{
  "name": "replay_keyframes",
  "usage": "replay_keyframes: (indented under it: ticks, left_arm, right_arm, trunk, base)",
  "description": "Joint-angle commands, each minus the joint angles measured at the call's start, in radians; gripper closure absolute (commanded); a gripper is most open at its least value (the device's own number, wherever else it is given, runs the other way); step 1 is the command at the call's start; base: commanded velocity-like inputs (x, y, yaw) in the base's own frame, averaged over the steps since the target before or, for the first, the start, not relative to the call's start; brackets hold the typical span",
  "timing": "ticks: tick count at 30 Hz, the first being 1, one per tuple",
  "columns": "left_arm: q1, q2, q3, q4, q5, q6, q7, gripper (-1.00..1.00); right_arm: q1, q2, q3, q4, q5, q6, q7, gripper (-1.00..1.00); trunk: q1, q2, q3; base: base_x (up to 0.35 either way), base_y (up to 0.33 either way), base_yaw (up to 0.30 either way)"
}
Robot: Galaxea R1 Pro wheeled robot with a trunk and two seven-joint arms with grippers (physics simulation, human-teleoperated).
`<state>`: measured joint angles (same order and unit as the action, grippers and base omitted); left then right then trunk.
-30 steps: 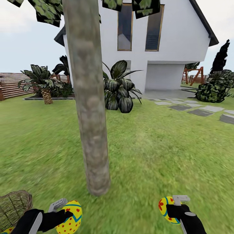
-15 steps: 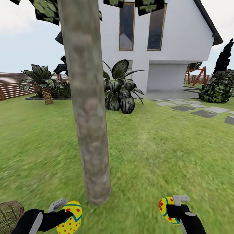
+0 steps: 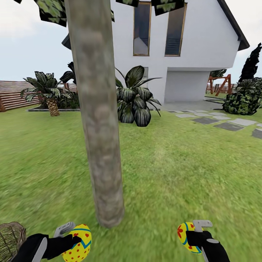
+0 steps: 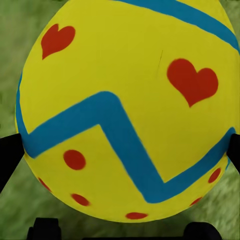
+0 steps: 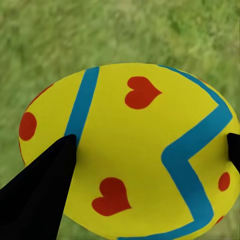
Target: Take the three Easter eggs out of the wicker basket on the lawn in the garden, then place them on the lawn next to a single tree (choose any tree) so that all three eggs are next to the same tree and none are left in the basket.
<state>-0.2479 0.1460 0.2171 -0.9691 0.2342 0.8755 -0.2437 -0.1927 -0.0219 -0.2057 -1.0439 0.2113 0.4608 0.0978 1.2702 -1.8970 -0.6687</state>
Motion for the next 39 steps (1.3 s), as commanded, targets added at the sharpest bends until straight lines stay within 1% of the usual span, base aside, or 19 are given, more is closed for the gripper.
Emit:
replay_keyframes:
  ticks: [1, 7, 9, 11, 13, 14, 15, 17, 19, 20, 21, 23, 25, 27, 29, 31, 33, 36, 39]
  left_arm:
    - [-0.001, 0.003, 0.003, -0.004, -0.002, 0.005, -0.007, 1.00]
    - [-0.001, 0.056, 0.002, -0.010, 0.000, 0.012, -0.009, 1.00]
    - [-0.001, 0.061, 0.003, -0.010, 0.000, 0.013, -0.009, 1.00]
    - [-0.001, 0.076, 0.004, -0.010, 0.000, 0.015, -0.009, 1.00]
    - [-0.001, 0.082, 0.004, -0.010, 0.000, 0.016, -0.009, 1.00]
    - [-0.001, 0.082, 0.003, -0.008, -0.001, 0.017, -0.008, 1.00]
    - [-0.001, 0.082, 0.002, -0.004, -0.001, 0.020, -0.008, 1.00]
    - [-0.001, 0.076, -0.005, 0.003, -0.002, 0.023, -0.005, 1.00]
    - [-0.001, 0.074, -0.006, 0.004, -0.003, 0.025, -0.004, 1.00]
    - [-0.001, 0.074, -0.002, 0.004, -0.003, 0.029, -0.003, 1.00]
    - [-0.001, 0.076, 0.000, 0.005, -0.004, 0.051, -0.001, 1.00]
    - [-0.001, 0.084, 0.003, 0.029, -0.004, 0.080, 0.002, 1.00]
    - [-0.001, 0.091, 0.004, 0.043, -0.005, 0.087, 0.001, 1.00]
    - [-0.001, 0.110, 0.001, 0.059, -0.005, 0.086, 0.000, 1.00]
    - [-0.001, 0.116, 0.001, 0.070, -0.007, 0.084, 0.004, 1.00]
    - [-0.001, 0.118, -0.002, 0.127, -0.015, 0.084, 0.003, 1.00]
    - [-0.002, 0.119, -0.003, 0.157, -0.027, 0.085, 0.003, 1.00]
    - [-0.002, 0.116, -0.006, 0.163, -0.050, 0.086, 0.003, 1.00]
    - [-0.002, 0.116, -0.008, 0.164, -0.053, 0.086, 0.003, 1.00]
  right_arm:
    - [-0.001, 0.000, -0.003, -0.001, 0.011, 0.005, 0.010, 1.00]
    - [-0.001, -0.001, -0.002, -0.001, 0.011, 0.005, 0.009, 1.00]
    - [-0.001, -0.001, -0.003, -0.001, 0.011, 0.005, 0.009, 1.00]
    - [-0.001, -0.001, -0.003, -0.001, 0.012, 0.005, 0.009, 1.00]
    - [-0.001, -0.001, -0.003, 0.004, 0.013, 0.009, 0.008, 1.00]
    - [-0.001, -0.002, -0.002, 0.005, 0.021, 0.037, 0.008, 1.00]
    - [-0.001, -0.002, -0.002, 0.005, 0.056, 0.092, 0.008, 1.00]
    - [-0.001, -0.001, -0.001, 0.005, 0.157, 0.158, 0.009, 1.00]
    - [-0.001, -0.002, -0.003, 0.002, 0.179, 0.198, 0.012, 1.00]
    - [-0.001, -0.002, -0.002, -0.001, 0.179, 0.238, 0.015, 1.00]
    - [-0.001, -0.002, -0.002, -0.002, 0.178, 0.264, 0.017, 1.00]
    - [-0.001, -0.001, -0.001, -0.002, 0.177, 0.281, 0.019, 1.00]
    - [-0.001, -0.001, -0.001, -0.002, 0.177, 0.284, 0.019, 1.00]
    - [-0.001, 0.000, 0.000, -0.001, 0.177, 0.284, 0.019, 1.00]
    - [-0.001, 0.000, 0.000, -0.001, 0.177, 0.283, 0.019, 1.00]
    - [-0.001, 0.000, 0.000, 0.000, 0.177, 0.284, 0.018, 1.00]
    - [-0.001, 0.000, 0.000, 0.002, 0.178, 0.285, 0.018, 1.00]
    - [-0.001, 0.001, 0.000, 0.006, 0.180, 0.286, 0.017, 1.00]
    - [-0.001, 0.002, -0.002, 0.015, 0.178, 0.290, 0.019, 1.00]
  trunk:
    - [0.004, -0.008, -0.004]
    - [0.027, -0.050, -0.023]
    - [0.035, -0.064, -0.029]
    - [0.042, -0.078, -0.036]
    - [0.050, -0.092, -0.042]
    - [0.054, -0.099, -0.045]
    - [0.058, -0.106, -0.048]
    - [0.065, -0.120, -0.054]
    - [0.073, -0.134, -0.061]
    - [0.077, -0.141, -0.064]
    - [0.081, -0.148, -0.067]
    - [0.088, -0.162, -0.073]
    - [0.096, -0.176, -0.079]
    - [0.104, -0.190, -0.086]
    - [0.111, -0.204, -0.092]
    - [0.119, -0.218, -0.098]
    - [0.127, -0.232, -0.105]
    - [0.138, -0.253, -0.114]
    - [0.150, -0.274, -0.123]
  base:
    - [0.000, 0.000, 0.000]
    - [0.000, 0.000, 0.000]
    - [0.000, 0.000, 0.000]
    - [0.000, 0.000, 0.000]
    - [0.000, 0.000, 0.000]
    - [0.000, 0.000, 0.000]
    - [0.000, 0.000, 0.000]
    - [0.000, 0.000, 0.000]
    - [0.000, 0.000, 0.000]
    - [0.000, 0.000, 0.000]
    - [0.000, 0.000, 0.000]
    - [0.000, 0.000, 0.000]
    - [0.000, 0.000, 0.000]
    - [0.000, 0.000, 0.000]
    - [0.000, 0.000, 0.000]
    - [0.000, 0.000, 0.000]
    - [0.000, 0.000, 0.000]
    - [0.000, 0.000, 0.000]
    - [0.000, 0.000, 0.000]
